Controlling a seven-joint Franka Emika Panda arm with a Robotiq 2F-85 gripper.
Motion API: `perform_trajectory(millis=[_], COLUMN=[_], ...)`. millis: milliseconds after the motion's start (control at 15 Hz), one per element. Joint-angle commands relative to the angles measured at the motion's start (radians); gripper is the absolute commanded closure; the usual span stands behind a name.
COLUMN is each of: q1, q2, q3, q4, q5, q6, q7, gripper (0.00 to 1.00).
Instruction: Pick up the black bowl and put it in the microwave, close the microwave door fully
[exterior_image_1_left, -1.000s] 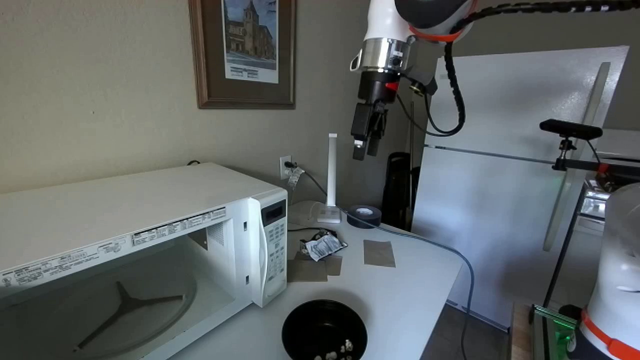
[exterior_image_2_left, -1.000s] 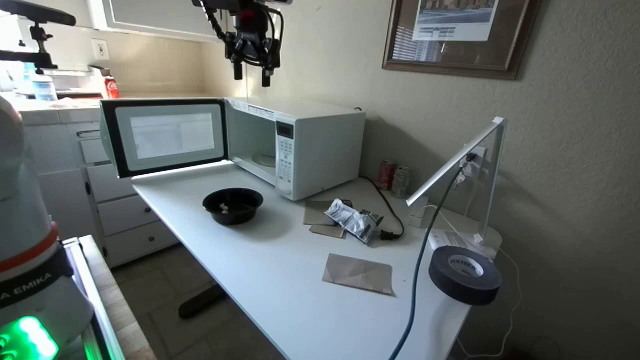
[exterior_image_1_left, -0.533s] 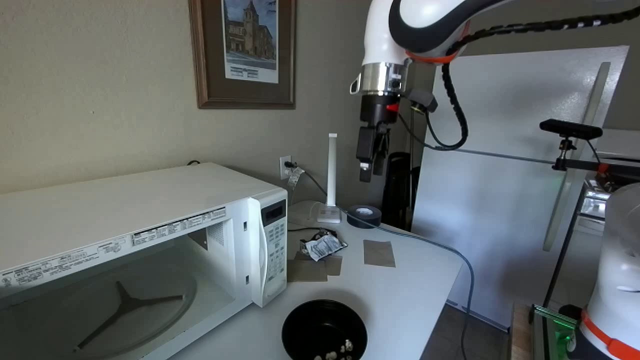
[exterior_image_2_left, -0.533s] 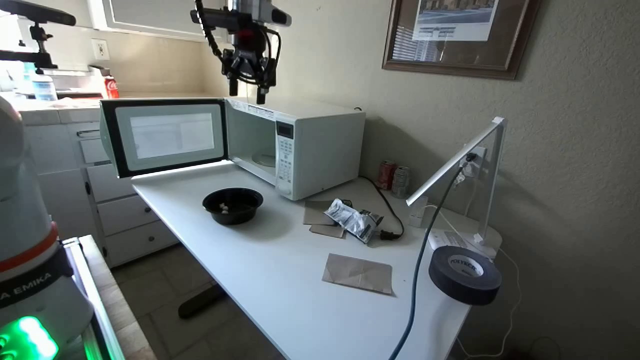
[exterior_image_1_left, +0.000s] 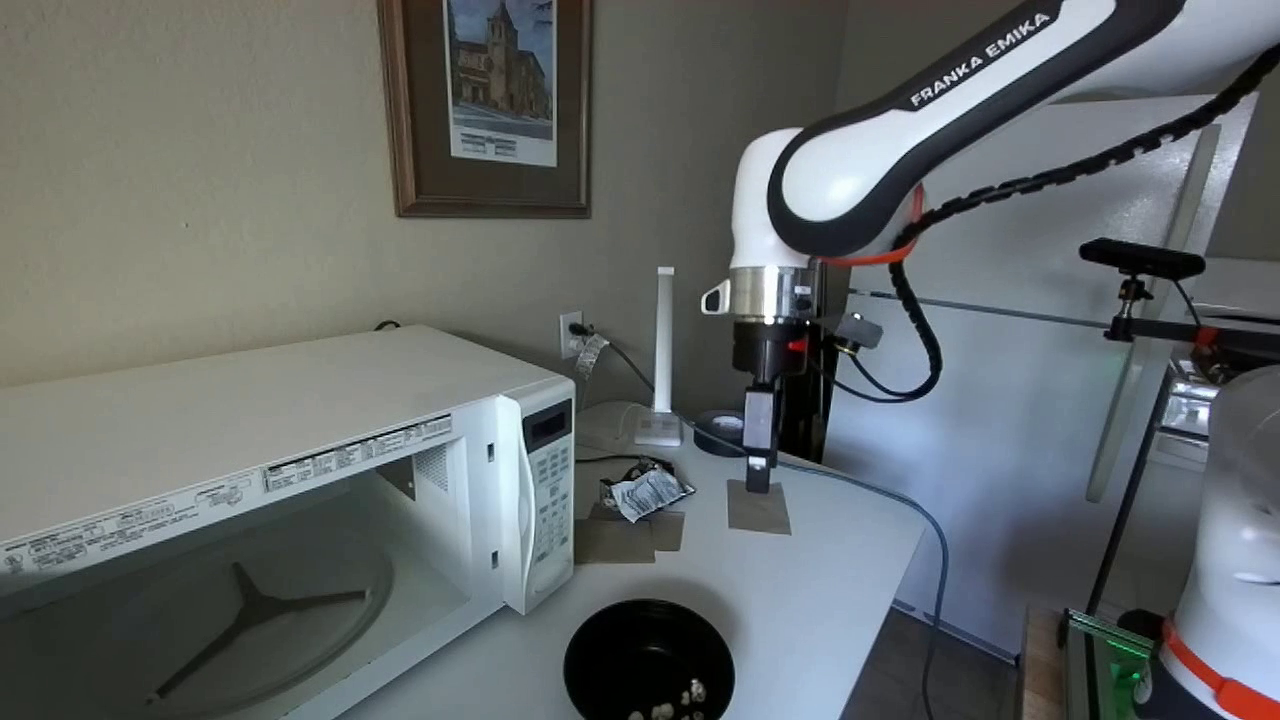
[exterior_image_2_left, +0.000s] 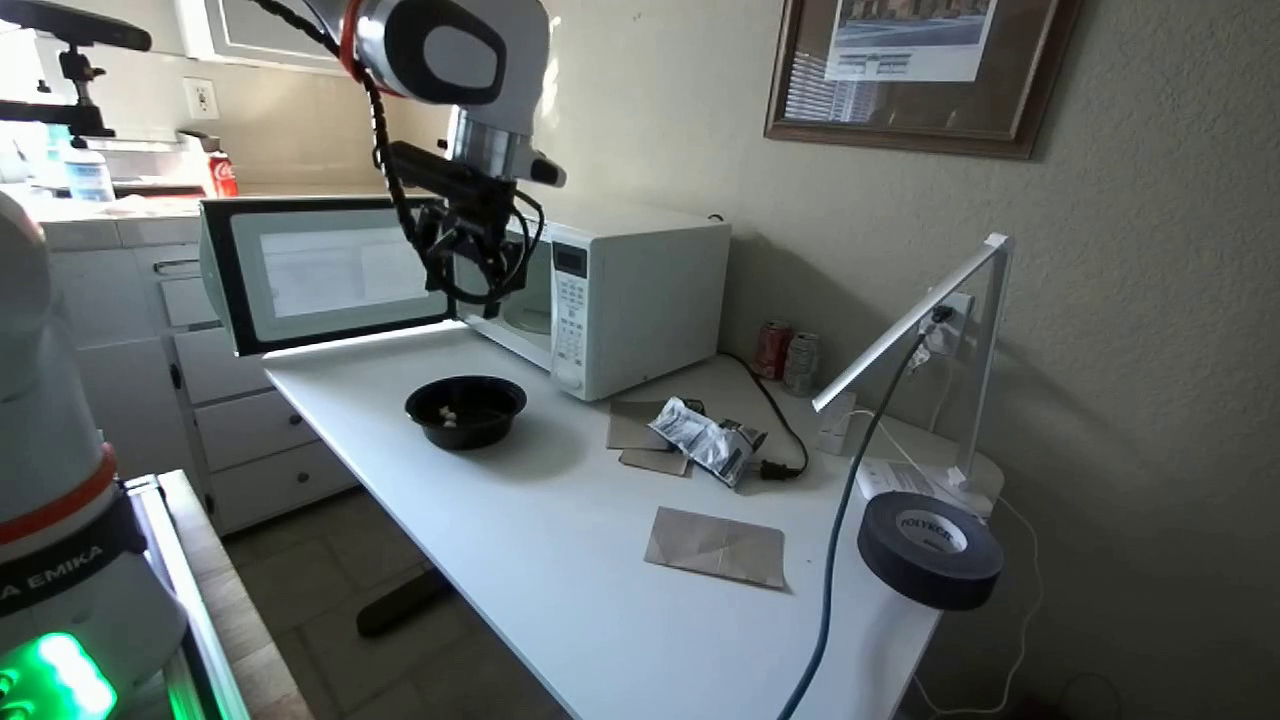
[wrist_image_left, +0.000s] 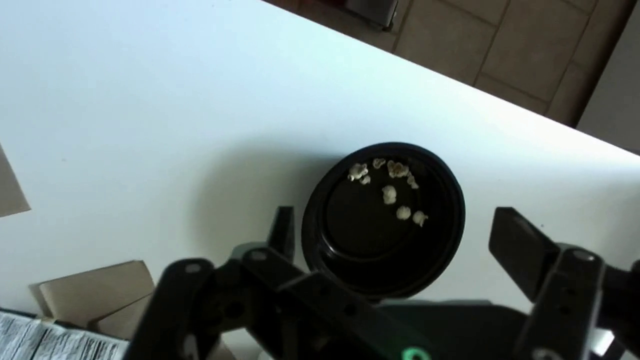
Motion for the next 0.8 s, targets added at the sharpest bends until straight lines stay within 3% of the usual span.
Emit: perform_trajectory(millis=[0, 333, 400, 733], q1=[0.021, 0.024, 0.012, 0.010], q2=[0.065, 0.196, 0.134, 0.146], q3=[-0.009, 0.009, 0.006, 0.007], q4=[-0.080, -0.124, -0.118, -0.115], q5=[0.033, 0.061, 0.030, 0.031], q6=[0.102, 0.289, 0.225, 0.239], q7=[-0.082, -0.057, -0.060, -0.060], gripper=[0.00, 0.00, 0.00, 0.00])
